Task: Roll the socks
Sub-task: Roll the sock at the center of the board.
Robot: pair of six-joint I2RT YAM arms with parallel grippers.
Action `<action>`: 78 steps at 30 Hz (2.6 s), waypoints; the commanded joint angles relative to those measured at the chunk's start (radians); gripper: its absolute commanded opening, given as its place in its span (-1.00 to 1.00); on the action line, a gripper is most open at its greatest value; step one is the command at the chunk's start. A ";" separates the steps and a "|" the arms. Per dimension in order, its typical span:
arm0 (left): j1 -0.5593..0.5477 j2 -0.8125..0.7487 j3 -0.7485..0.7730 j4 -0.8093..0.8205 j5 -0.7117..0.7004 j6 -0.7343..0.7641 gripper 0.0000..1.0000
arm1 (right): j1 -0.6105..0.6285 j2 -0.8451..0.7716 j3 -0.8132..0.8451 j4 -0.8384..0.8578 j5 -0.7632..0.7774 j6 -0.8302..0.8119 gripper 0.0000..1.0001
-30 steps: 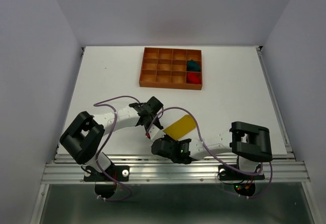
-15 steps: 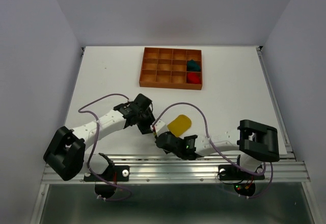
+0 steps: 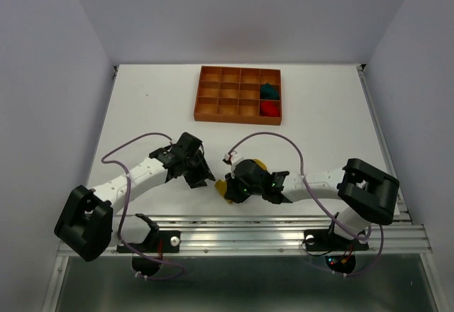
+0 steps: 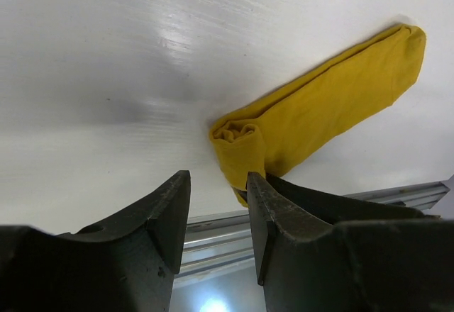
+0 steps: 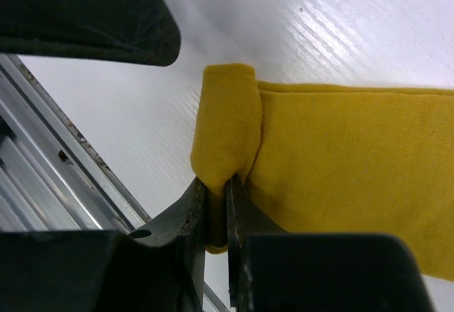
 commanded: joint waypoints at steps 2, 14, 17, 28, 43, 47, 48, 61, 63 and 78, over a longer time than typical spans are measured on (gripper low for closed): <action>0.009 -0.047 -0.032 0.031 0.024 0.040 -0.03 | -0.078 0.011 -0.016 0.058 -0.218 0.074 -0.98; -0.013 -0.018 -0.066 0.182 0.135 0.105 0.05 | -0.241 0.066 -0.162 0.322 -0.482 0.265 -0.99; -0.028 0.019 -0.056 0.200 0.149 0.117 0.06 | -0.263 0.085 -0.200 0.397 -0.507 0.307 -0.99; -0.072 0.106 -0.038 0.228 0.153 0.134 0.05 | -0.321 0.106 -0.254 0.474 -0.537 0.353 -0.99; -0.082 0.200 -0.030 0.317 0.153 0.091 0.04 | -0.321 0.170 -0.274 0.524 -0.545 0.349 -0.92; -0.088 0.231 -0.021 0.346 0.158 0.083 0.03 | -0.321 0.183 -0.273 0.524 -0.548 0.344 -0.92; -0.091 0.244 -0.018 0.349 0.158 0.082 -0.01 | -0.321 0.186 -0.274 0.524 -0.547 0.339 -0.92; -0.141 0.336 0.049 0.262 0.032 0.060 -1.00 | -0.321 0.073 -0.214 0.381 -0.516 0.215 -0.32; -0.167 0.358 0.072 0.202 -0.002 0.059 -1.00 | -0.321 0.023 -0.199 0.296 -0.487 0.153 -0.22; -0.214 0.340 0.162 0.032 -0.097 0.018 -1.00 | -0.166 -0.297 -0.096 -0.068 -0.114 -0.107 0.21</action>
